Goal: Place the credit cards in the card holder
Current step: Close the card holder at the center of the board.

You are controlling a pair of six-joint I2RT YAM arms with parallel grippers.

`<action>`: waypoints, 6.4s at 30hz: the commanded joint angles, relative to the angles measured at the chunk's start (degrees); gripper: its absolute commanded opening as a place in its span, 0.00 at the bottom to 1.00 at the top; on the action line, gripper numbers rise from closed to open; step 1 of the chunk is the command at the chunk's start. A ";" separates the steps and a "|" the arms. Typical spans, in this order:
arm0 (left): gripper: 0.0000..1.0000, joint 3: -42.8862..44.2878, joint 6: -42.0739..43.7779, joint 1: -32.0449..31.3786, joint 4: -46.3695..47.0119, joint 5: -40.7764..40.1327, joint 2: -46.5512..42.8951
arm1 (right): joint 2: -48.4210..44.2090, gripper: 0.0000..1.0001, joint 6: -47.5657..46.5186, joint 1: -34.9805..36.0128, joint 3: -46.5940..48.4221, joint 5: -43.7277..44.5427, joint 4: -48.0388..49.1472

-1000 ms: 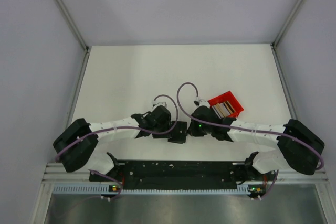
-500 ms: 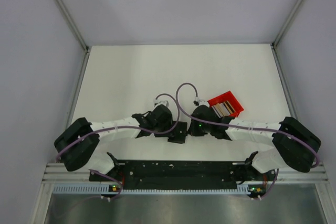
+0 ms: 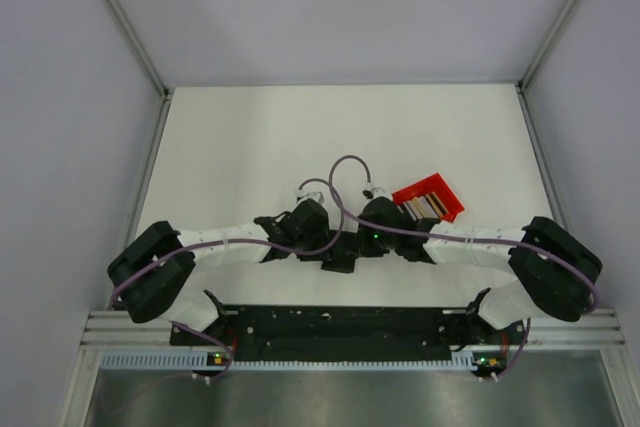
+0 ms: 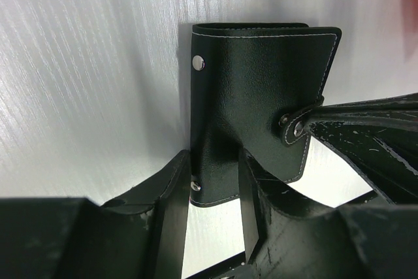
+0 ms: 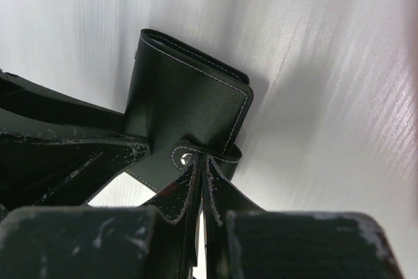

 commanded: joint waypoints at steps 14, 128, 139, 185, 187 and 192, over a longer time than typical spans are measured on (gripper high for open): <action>0.34 -0.38 -0.89 -0.09 -0.04 0.42 1.18 | -2.58 0.00 -0.19 0.26 1.50 0.54 -0.31; 0.32 -0.55 -0.36 -0.09 -0.22 0.42 1.53 | 2.42 0.00 -0.97 3.69 5.28 3.01 0.83; 0.25 -0.38 -0.54 -0.09 -1.10 0.25 1.44 | -0.04 0.00 -0.45 2.90 5.36 2.04 0.48; 0.21 -0.20 -1.94 -0.09 -1.36 -0.63 1.00 | -2.15 0.00 1.75 -0.26 1.23 4.42 -4.09; 0.21 -0.29 -1.86 -0.09 -1.36 -0.63 1.18 | -1.19 0.00 1.66 -0.35 1.41 3.71 -3.56; 0.21 -0.38 -1.86 -0.09 -1.01 -0.37 1.09 | 1.01 0.00 1.05 -0.35 2.20 1.95 -1.19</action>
